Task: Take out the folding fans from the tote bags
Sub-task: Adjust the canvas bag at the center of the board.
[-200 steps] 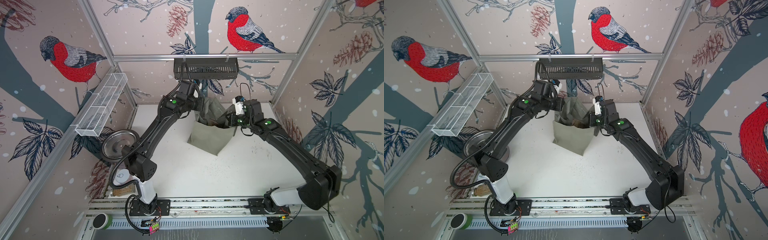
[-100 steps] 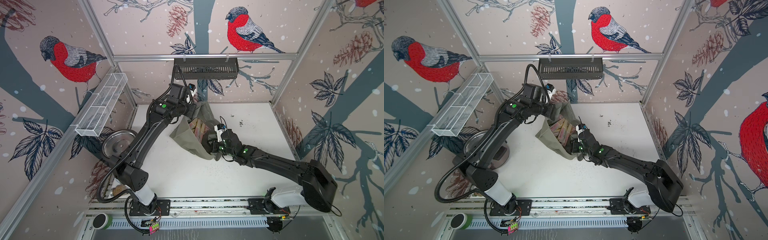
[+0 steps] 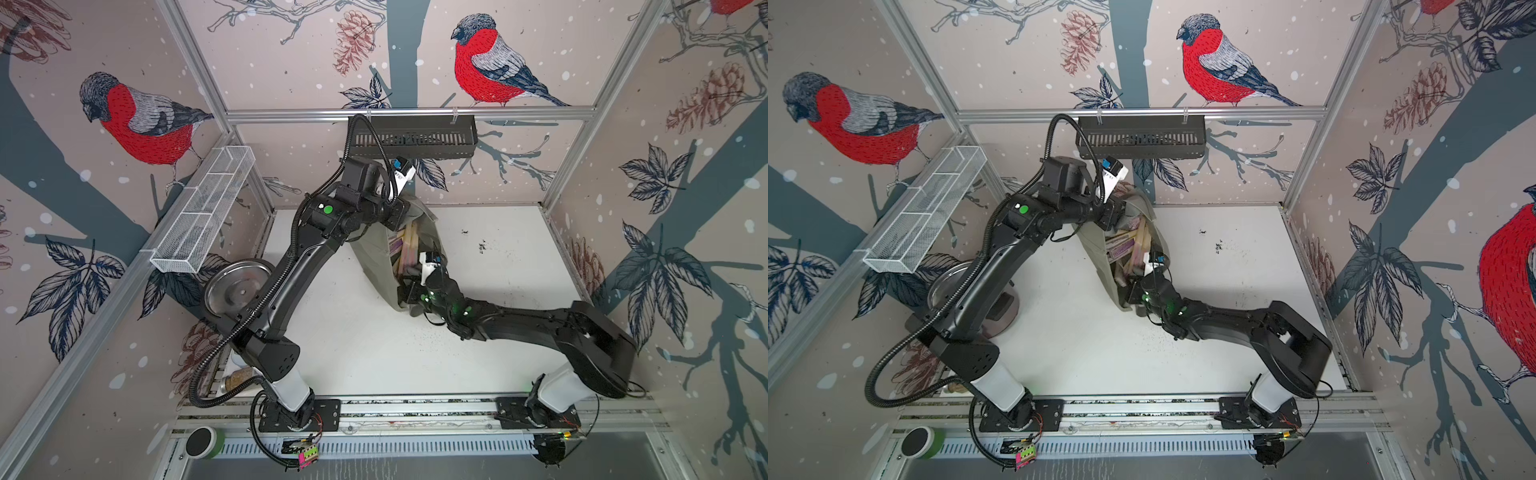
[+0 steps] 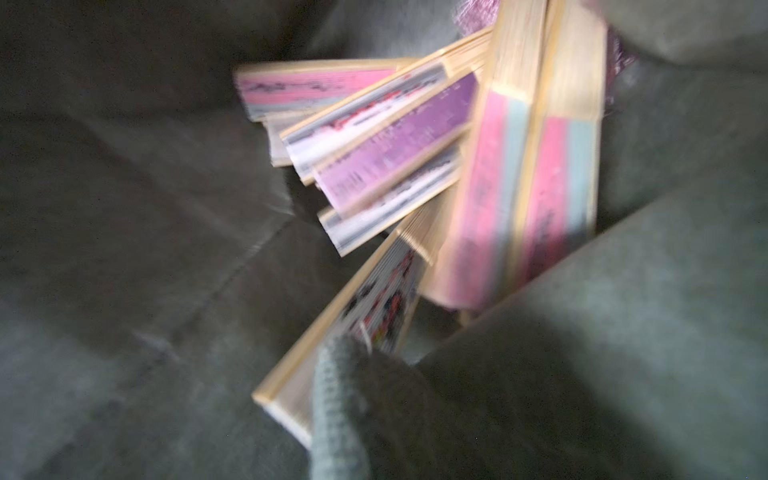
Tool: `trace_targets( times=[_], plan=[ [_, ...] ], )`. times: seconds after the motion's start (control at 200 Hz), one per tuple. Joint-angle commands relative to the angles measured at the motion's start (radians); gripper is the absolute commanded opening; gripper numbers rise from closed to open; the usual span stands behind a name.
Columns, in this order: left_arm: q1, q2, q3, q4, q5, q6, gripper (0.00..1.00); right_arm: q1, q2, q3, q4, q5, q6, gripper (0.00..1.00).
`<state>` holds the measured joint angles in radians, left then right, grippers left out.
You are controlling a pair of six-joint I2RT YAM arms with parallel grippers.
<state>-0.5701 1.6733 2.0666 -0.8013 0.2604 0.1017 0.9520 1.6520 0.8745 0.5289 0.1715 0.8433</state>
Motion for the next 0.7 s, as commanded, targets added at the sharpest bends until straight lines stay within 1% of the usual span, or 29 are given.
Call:
trace_targets(
  times=[0.0,0.055,0.1,0.195,0.255,0.31,0.355,0.405,0.445,0.495,0.555,0.62,0.655,0.695],
  plan=[
    [-0.027,-0.034,0.013,0.083,0.064,0.091,0.00,0.029,0.137,0.140,0.084,-0.022,-0.044,0.01],
    [-0.033,-0.069,-0.059,0.098,0.034,0.099,0.00,0.031,0.194,0.199,0.065,-0.045,-0.013,0.00],
    [-0.032,-0.112,-0.176,0.138,0.004,0.098,0.00,0.034,0.215,0.196,0.078,-0.057,0.010,0.00],
    [-0.031,-0.224,-0.501,0.262,-0.079,0.104,0.00,0.046,0.235,0.109,0.137,-0.025,0.019,0.01],
    [-0.031,-0.291,-0.679,0.346,-0.115,0.092,0.00,0.044,0.259,0.067,0.152,-0.033,0.019,0.01],
    [-0.033,-0.352,-0.809,0.424,-0.147,0.085,0.00,0.038,0.275,0.029,0.174,-0.055,0.032,0.01],
    [-0.032,-0.392,-0.881,0.485,-0.183,0.059,0.00,0.039,0.281,-0.014,0.206,-0.067,0.033,0.02],
    [-0.033,-0.420,-0.915,0.503,-0.210,0.040,0.00,0.038,0.276,-0.050,0.223,-0.062,0.036,0.03],
    [-0.033,-0.432,-0.920,0.502,-0.227,0.029,0.00,0.038,0.269,-0.075,0.236,-0.062,0.037,0.07],
    [-0.032,-0.440,-0.917,0.500,-0.226,0.018,0.00,0.039,0.252,-0.098,0.242,-0.068,0.037,0.18],
    [-0.033,-0.438,-0.902,0.492,-0.190,0.006,0.00,0.040,0.228,-0.124,0.240,-0.073,0.037,0.29],
    [-0.034,-0.424,-0.885,0.478,-0.142,0.000,0.00,0.042,0.194,-0.162,0.237,-0.089,0.026,0.45],
    [-0.035,-0.418,-0.880,0.467,-0.129,0.009,0.00,0.042,0.168,-0.187,0.234,-0.098,0.016,0.51],
    [-0.043,-0.414,-0.879,0.458,-0.144,0.021,0.00,0.042,0.135,-0.220,0.237,-0.097,-0.006,0.56]
  ],
)
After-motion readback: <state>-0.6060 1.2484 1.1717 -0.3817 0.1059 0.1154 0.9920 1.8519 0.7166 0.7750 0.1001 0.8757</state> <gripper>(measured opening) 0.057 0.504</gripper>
